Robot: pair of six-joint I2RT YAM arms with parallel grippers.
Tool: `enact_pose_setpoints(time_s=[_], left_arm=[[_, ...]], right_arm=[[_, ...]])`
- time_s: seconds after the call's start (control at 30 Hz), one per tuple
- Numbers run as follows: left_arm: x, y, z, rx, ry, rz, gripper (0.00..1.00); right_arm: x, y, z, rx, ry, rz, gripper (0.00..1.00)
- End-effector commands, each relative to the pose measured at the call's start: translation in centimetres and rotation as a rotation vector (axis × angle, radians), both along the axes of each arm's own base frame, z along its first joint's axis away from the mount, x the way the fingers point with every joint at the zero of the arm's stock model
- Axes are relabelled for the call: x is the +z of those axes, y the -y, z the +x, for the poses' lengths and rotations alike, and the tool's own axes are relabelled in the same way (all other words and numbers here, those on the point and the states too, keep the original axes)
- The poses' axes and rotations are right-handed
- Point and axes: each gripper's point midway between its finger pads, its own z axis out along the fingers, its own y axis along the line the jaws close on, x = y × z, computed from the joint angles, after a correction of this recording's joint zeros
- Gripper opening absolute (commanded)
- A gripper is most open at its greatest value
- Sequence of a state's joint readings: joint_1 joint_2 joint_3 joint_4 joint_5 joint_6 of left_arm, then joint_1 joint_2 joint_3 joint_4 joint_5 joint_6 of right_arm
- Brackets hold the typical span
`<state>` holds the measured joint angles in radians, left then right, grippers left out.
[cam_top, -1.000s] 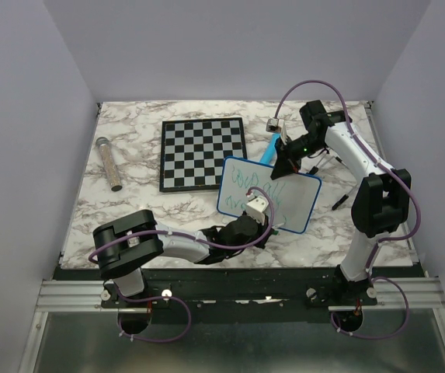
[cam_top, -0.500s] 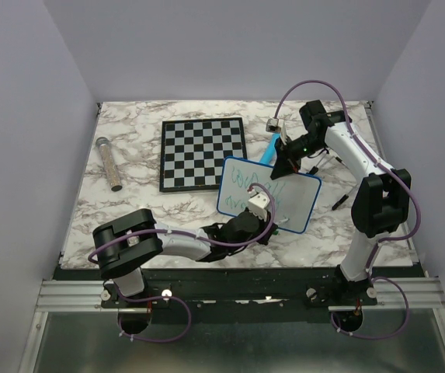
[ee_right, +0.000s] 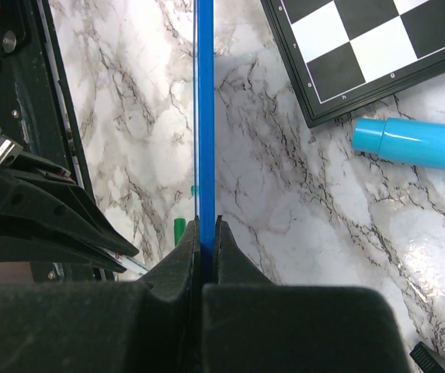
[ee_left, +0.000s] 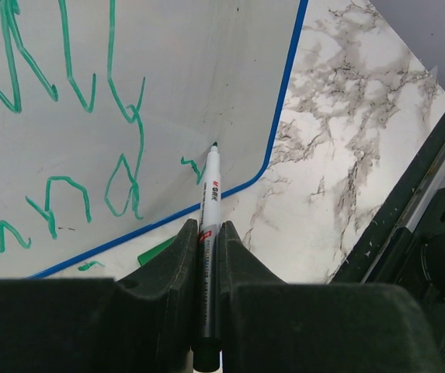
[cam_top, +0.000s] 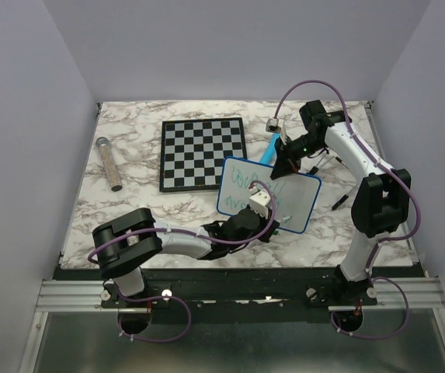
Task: Write a sentence on the whiteboard
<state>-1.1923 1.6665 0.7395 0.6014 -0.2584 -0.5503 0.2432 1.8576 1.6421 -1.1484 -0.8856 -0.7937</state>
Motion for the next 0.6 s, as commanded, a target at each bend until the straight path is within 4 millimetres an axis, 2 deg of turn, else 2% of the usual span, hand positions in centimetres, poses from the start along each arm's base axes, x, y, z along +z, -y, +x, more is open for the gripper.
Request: enact_pose_setpoints(time_s=[0.0,0.57], left_arm=[[-0.9,-0.3,0.3,-0.001,-0.018,0.034,0.00],[-3.7,-2.1,-0.8,-0.023,-0.102,0.114,0.00]], right_arm=[[0.4,-0.8,0.1,0.028,0.039,0.024,0.00],[0.3,-0.9,0.0,0.033,0.036,0.022,0.01]])
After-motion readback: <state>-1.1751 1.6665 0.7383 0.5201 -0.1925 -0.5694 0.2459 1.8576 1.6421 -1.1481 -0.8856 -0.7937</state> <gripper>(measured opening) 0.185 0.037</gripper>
